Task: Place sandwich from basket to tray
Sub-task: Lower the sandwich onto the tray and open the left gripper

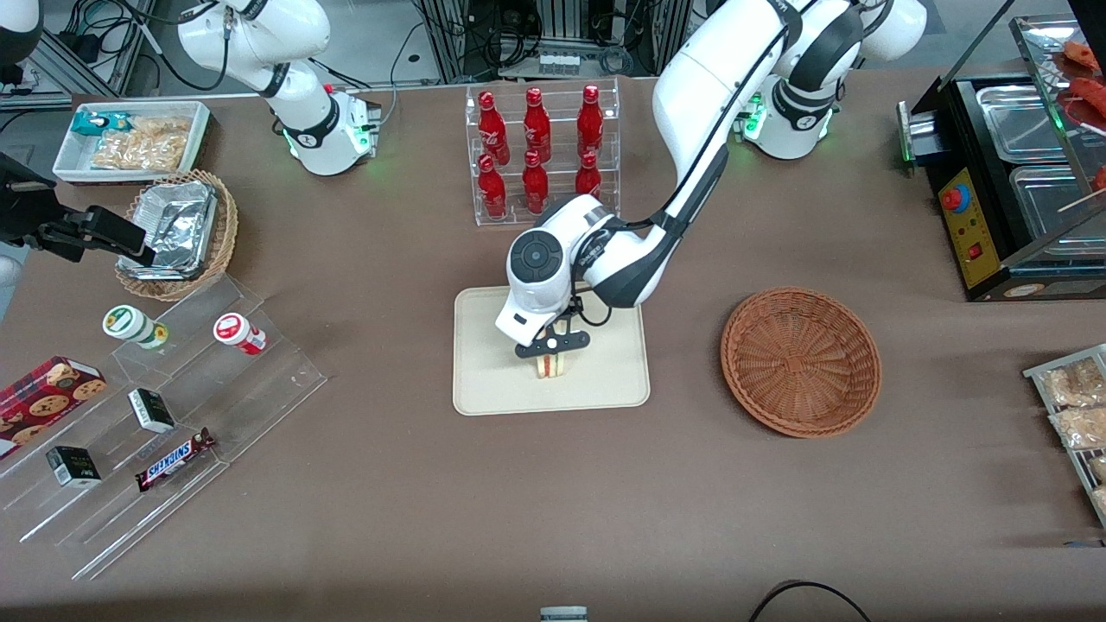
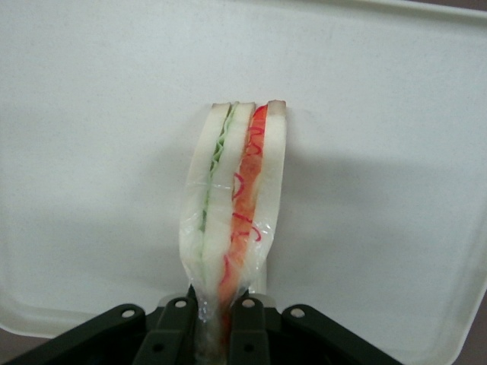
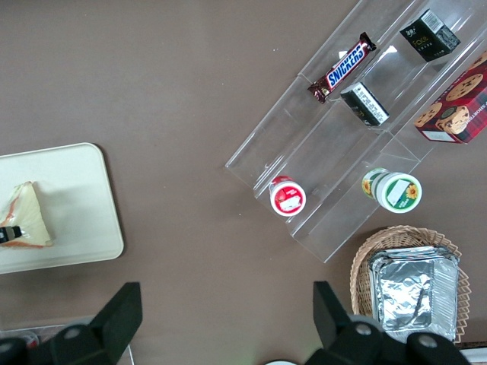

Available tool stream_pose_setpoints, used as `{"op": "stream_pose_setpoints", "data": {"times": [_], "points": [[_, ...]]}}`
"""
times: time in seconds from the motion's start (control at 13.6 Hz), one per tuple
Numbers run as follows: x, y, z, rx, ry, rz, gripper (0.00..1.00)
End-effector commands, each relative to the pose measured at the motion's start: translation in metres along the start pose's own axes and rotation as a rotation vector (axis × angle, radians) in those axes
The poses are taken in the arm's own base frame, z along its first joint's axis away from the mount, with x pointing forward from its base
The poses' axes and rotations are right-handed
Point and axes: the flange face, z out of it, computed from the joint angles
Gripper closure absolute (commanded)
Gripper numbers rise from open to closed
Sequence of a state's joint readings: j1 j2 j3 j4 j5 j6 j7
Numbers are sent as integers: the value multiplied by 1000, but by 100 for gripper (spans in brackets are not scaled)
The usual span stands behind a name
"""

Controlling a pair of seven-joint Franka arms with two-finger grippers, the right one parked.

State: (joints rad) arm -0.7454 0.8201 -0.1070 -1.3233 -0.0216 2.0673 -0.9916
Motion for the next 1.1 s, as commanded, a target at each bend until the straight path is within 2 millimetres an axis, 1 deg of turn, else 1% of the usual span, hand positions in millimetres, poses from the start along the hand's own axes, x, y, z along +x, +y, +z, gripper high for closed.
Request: {"op": "stream_pose_setpoints", "data": {"times": [0.0,0.22,0.44,0.59,0.66,0.73,0.88,0.95,1.03], "points": [[2,5,-16,8,27,-18,0],[2,2,-46,-16,52,-19,0],[3,-12,-77,20,55,-14,0],[12,-34,-104,68,52,-19,0],[23,-50,-112,90,24,-32,0],[43,-74,-125,104,2,-59,0],[56,-102,-147,123,-35,-94,0],[78,-129,-155,125,-46,-122,0],[87,-147,-161,132,-65,-101,0]]}}
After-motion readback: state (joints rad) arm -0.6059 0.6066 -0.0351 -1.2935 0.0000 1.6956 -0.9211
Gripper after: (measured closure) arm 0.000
